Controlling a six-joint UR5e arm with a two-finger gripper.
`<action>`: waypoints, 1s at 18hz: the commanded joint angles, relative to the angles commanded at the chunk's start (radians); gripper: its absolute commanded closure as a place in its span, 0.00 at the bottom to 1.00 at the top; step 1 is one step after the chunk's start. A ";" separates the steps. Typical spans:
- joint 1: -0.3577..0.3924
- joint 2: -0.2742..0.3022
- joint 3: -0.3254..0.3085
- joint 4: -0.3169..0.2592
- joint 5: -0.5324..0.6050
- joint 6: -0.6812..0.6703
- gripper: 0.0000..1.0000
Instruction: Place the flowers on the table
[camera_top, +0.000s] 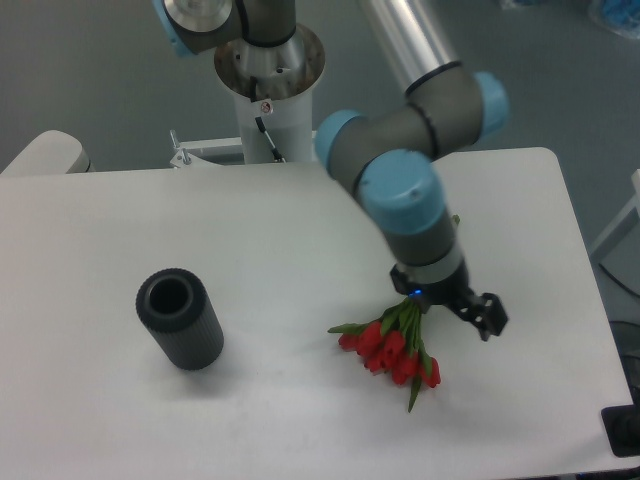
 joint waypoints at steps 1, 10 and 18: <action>0.006 0.000 0.020 -0.032 0.000 0.037 0.01; 0.116 0.008 0.052 -0.080 -0.095 0.264 0.01; 0.215 0.026 0.054 -0.138 -0.253 0.434 0.01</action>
